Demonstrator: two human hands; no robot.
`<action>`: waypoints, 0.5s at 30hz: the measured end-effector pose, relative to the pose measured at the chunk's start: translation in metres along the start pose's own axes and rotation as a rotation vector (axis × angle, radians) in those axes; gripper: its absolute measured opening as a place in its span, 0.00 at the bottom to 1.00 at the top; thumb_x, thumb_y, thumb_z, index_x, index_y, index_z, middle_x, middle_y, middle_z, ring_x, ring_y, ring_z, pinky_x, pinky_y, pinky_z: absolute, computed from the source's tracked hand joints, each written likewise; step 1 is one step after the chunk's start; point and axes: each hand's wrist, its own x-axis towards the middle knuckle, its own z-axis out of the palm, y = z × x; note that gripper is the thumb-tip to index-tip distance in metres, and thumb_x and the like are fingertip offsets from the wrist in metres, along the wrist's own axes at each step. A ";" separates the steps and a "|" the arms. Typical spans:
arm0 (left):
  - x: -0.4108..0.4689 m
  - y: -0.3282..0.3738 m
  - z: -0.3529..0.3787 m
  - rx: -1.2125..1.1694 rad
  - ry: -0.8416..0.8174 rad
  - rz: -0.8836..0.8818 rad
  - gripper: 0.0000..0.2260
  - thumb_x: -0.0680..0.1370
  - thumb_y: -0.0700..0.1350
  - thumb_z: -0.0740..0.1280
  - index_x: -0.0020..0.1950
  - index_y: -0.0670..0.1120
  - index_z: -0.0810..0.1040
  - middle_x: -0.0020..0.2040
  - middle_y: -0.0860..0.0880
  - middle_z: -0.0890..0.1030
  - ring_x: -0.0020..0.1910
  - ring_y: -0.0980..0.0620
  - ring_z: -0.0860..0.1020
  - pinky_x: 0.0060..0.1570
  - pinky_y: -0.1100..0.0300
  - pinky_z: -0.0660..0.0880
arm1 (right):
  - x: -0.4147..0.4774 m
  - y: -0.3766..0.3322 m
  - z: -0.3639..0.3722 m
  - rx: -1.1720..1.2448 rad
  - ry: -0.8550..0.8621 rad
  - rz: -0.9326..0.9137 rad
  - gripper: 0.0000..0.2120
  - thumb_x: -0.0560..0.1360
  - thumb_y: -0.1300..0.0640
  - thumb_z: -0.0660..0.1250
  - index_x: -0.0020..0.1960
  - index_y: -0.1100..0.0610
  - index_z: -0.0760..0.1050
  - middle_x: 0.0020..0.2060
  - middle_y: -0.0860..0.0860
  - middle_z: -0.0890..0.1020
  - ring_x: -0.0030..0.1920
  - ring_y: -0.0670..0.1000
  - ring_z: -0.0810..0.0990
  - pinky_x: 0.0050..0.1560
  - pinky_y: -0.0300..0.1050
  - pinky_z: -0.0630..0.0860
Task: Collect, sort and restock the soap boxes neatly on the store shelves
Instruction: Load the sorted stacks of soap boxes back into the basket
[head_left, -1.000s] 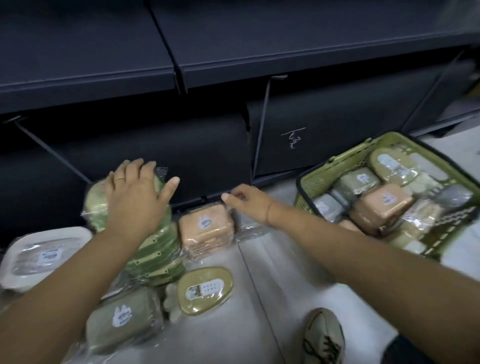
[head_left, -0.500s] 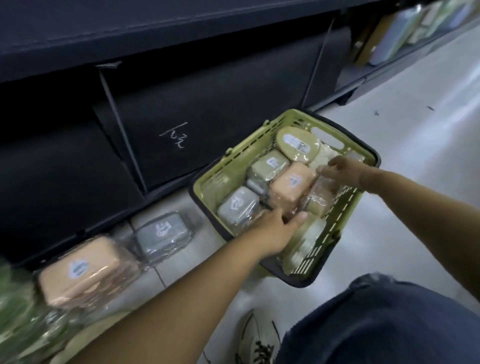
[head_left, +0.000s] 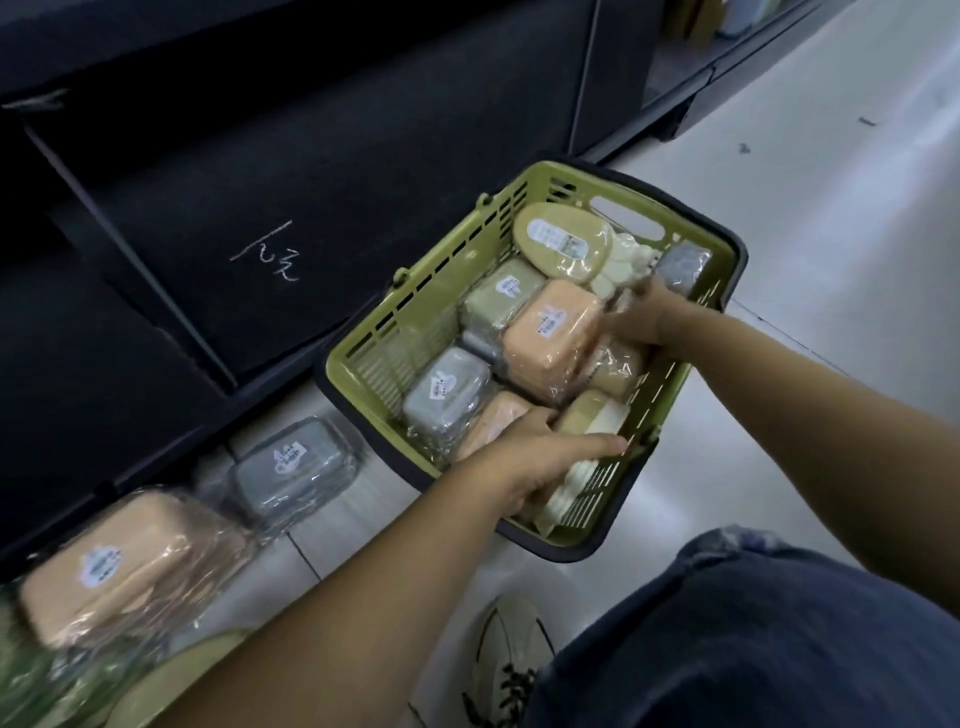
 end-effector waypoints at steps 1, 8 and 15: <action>-0.003 0.001 0.001 -0.012 0.016 0.016 0.30 0.67 0.57 0.77 0.65 0.50 0.72 0.56 0.50 0.79 0.52 0.50 0.80 0.44 0.55 0.79 | -0.004 0.003 -0.004 0.064 -0.003 -0.011 0.60 0.52 0.42 0.78 0.77 0.47 0.51 0.70 0.63 0.65 0.60 0.67 0.75 0.56 0.65 0.77; -0.030 0.006 -0.019 -0.127 0.114 0.078 0.24 0.66 0.53 0.70 0.60 0.47 0.76 0.56 0.43 0.81 0.52 0.46 0.80 0.46 0.55 0.76 | -0.041 0.003 -0.036 0.507 -0.024 -0.145 0.34 0.74 0.66 0.69 0.74 0.50 0.59 0.54 0.61 0.74 0.39 0.56 0.78 0.26 0.44 0.79; -0.124 -0.006 -0.080 -0.286 0.122 0.185 0.12 0.77 0.46 0.69 0.60 0.45 0.79 0.54 0.44 0.84 0.51 0.45 0.82 0.47 0.54 0.79 | -0.117 -0.053 -0.057 0.754 -0.311 -0.319 0.16 0.76 0.66 0.63 0.60 0.52 0.71 0.56 0.56 0.76 0.51 0.54 0.76 0.34 0.42 0.80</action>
